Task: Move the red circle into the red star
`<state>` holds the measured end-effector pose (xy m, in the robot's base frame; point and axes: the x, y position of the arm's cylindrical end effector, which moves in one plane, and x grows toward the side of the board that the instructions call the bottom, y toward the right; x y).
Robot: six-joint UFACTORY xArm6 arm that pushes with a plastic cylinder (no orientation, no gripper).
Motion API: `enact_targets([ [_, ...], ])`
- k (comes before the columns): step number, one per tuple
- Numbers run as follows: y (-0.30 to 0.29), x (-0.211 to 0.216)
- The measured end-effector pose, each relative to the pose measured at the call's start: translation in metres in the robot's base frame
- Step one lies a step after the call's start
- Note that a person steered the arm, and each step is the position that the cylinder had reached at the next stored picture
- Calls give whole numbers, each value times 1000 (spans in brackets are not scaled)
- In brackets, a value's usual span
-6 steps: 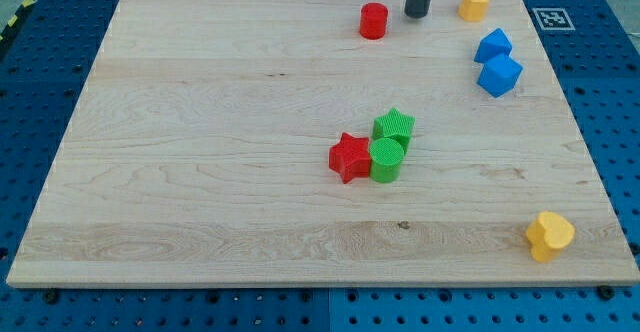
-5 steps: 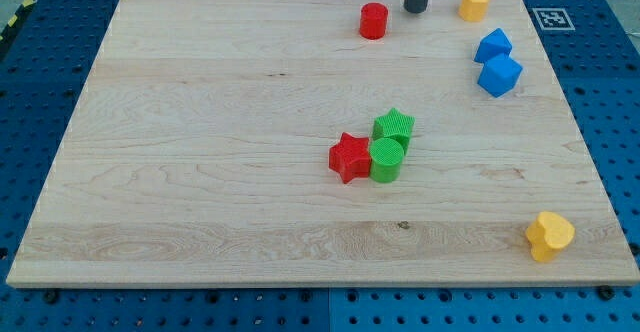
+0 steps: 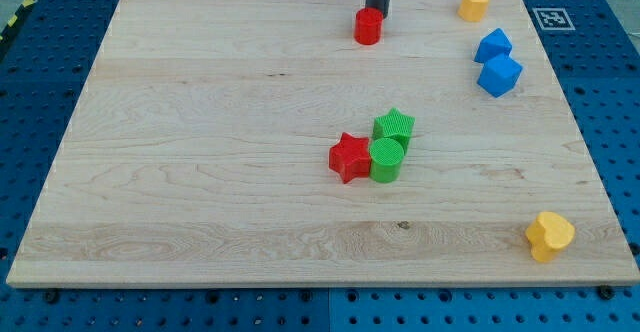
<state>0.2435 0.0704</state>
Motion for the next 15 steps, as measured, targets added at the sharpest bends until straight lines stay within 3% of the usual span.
enact_targets([
  [2,-2,8],
  [6,-19,74],
  [9,-49,78],
  [12,-47,95],
  [13,-32,120],
  [15,0,118],
])
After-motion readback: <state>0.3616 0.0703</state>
